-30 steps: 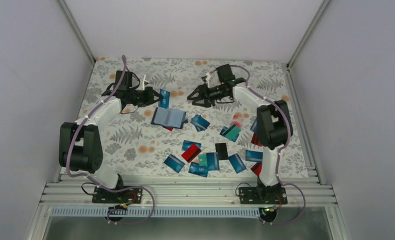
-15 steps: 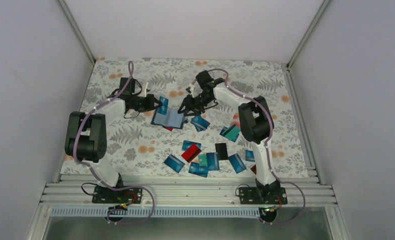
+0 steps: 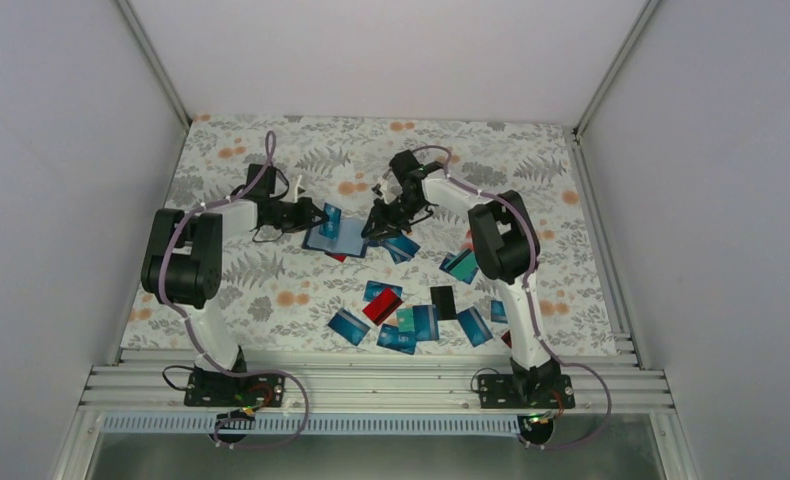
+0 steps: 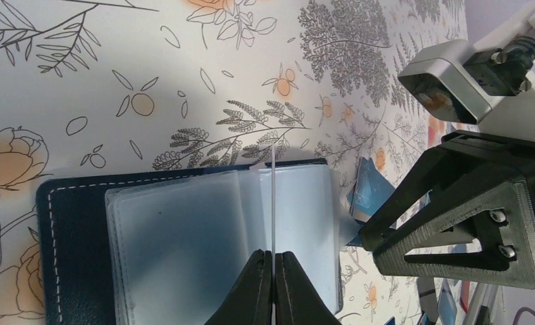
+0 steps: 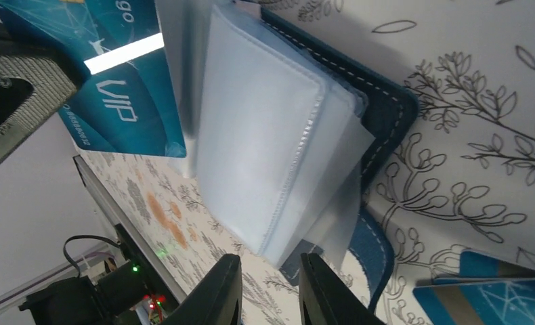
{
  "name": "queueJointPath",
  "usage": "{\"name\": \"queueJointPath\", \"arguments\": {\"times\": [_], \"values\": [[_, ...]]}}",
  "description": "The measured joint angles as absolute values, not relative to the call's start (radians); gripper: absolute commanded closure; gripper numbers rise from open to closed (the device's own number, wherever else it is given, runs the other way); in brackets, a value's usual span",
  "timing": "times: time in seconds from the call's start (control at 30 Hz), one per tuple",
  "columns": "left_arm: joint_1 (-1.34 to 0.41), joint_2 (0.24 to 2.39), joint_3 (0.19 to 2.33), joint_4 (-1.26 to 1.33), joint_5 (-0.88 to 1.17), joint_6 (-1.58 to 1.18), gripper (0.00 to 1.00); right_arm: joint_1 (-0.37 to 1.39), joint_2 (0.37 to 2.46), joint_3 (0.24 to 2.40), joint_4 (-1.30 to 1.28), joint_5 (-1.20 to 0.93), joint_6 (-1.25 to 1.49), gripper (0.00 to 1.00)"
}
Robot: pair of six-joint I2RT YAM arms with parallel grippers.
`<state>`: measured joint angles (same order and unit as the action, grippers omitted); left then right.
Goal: Put the credit cards into the card holder
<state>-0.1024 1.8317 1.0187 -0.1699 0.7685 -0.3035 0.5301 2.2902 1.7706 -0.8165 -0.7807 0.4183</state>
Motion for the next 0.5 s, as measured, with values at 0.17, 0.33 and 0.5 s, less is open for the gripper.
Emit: {"name": "queueJointPath", "arguments": {"times": [0.17,0.33,0.5], "values": [[-0.103,1.846,1.014,-0.154,0.776,-0.307,0.98,0.53,2.319,1.771,-0.827,-0.764,0.41,0.82],[-0.103,1.846,1.008,-0.144,0.783,-0.307,0.98,0.53,2.339,1.769,-0.836,-0.751,0.4,0.85],[-0.11,1.851,0.995,-0.143,0.787,-0.307,0.98,0.53,2.339,1.769,-0.838,-0.748,0.394,0.86]]}}
